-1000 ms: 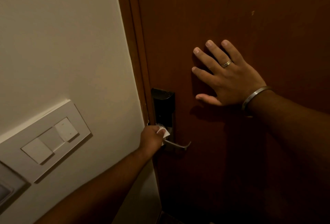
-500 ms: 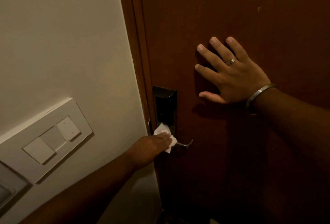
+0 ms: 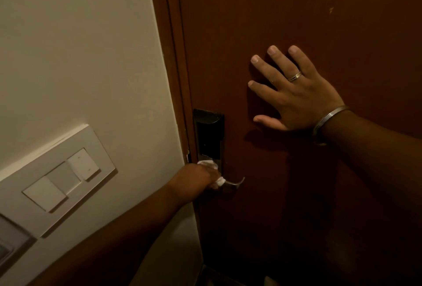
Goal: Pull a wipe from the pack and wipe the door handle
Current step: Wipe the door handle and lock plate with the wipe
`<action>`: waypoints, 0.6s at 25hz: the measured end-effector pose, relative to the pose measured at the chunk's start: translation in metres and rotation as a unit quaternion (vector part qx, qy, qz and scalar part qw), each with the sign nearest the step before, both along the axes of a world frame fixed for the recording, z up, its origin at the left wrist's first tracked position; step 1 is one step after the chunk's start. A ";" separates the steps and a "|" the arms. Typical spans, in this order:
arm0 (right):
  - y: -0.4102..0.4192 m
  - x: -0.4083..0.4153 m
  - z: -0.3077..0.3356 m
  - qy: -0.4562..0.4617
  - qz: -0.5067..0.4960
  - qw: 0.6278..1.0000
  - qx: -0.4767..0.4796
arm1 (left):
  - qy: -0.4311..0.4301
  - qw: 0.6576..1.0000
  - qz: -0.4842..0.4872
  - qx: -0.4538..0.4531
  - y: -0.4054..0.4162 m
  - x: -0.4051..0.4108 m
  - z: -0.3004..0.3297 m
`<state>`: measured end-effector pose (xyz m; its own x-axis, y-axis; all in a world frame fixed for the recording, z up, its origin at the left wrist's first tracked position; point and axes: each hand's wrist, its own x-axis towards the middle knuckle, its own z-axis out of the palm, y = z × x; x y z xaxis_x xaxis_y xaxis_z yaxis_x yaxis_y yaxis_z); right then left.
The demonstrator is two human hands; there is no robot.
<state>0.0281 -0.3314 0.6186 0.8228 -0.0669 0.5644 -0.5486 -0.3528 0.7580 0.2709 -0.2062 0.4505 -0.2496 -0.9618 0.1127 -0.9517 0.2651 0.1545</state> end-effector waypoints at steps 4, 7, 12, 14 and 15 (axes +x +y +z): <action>0.001 0.000 0.002 -0.004 0.003 1.000 0.000 | 0.029 0.994 -0.099 -0.033 0.019 -0.079 -0.022; 0.000 -0.001 0.000 -0.005 0.010 1.000 -0.001 | -0.046 0.995 -0.084 -0.012 0.031 -0.072 -0.029; -0.001 -0.001 0.000 -0.005 0.008 1.000 -0.001 | -0.084 0.972 -0.142 -0.168 0.038 -0.014 -0.016; 0.000 -0.001 0.001 -0.004 0.007 1.000 -0.002 | -0.041 0.980 -0.074 -0.182 0.023 -0.012 -0.004; 0.000 -0.001 0.001 -0.004 0.007 1.000 -0.002 | 0.010 0.987 -0.038 -0.153 0.017 -0.011 0.002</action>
<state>0.0269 -0.3318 0.6197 0.8195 -0.0533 0.5706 -0.5493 -0.3567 0.7556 0.2596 -0.1890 0.4522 -0.3142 -0.8603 0.4015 -0.9248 0.3729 0.0751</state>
